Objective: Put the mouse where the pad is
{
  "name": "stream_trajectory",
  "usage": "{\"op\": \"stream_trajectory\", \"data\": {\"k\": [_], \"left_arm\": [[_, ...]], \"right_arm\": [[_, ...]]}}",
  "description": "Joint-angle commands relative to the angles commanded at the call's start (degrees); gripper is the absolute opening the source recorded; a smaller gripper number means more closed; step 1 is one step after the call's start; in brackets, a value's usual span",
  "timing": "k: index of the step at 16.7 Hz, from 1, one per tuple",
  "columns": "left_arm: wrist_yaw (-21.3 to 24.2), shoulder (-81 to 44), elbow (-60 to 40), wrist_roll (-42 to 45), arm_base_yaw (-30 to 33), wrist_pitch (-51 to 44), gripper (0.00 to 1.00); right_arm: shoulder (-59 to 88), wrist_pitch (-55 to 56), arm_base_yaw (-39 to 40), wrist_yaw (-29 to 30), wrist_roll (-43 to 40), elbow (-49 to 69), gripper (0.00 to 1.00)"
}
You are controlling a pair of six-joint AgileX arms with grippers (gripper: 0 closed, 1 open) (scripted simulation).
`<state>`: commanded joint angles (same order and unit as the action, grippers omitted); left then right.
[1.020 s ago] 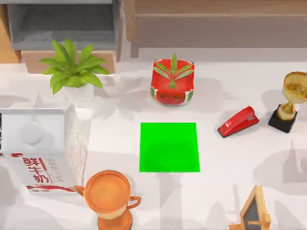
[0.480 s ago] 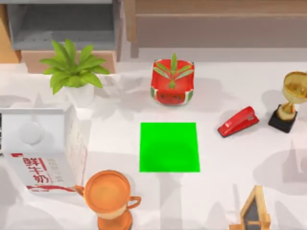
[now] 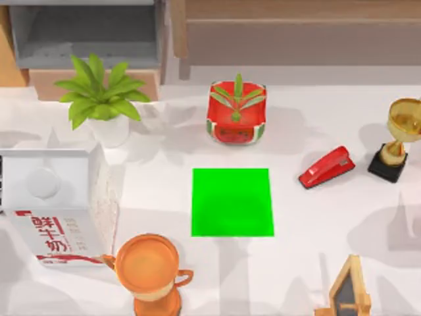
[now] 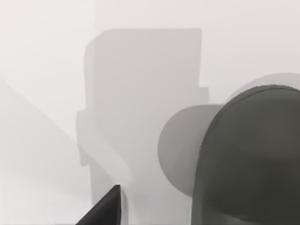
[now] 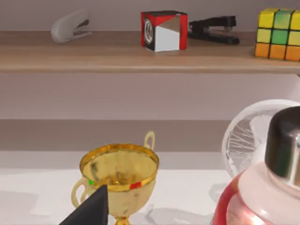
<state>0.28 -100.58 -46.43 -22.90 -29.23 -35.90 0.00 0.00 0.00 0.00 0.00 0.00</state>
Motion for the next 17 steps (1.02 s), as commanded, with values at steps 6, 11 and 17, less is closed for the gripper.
{"op": "stream_trajectory", "data": {"k": [6,11,17], "left_arm": [[-0.9,4.5,-4.6,0.1,0.0,-7.0,0.0],[-0.9,9.6,-12.8,-0.1,0.1,-22.4,0.0],[-0.9,12.5,-16.2,-0.1,0.2,-27.2,0.0]], "right_arm": [[0.0,0.0,0.0,0.0,0.0,0.0,1.0],[0.0,0.0,0.0,0.0,0.0,0.0,1.0],[0.0,0.0,0.0,0.0,0.0,0.0,1.0]]}}
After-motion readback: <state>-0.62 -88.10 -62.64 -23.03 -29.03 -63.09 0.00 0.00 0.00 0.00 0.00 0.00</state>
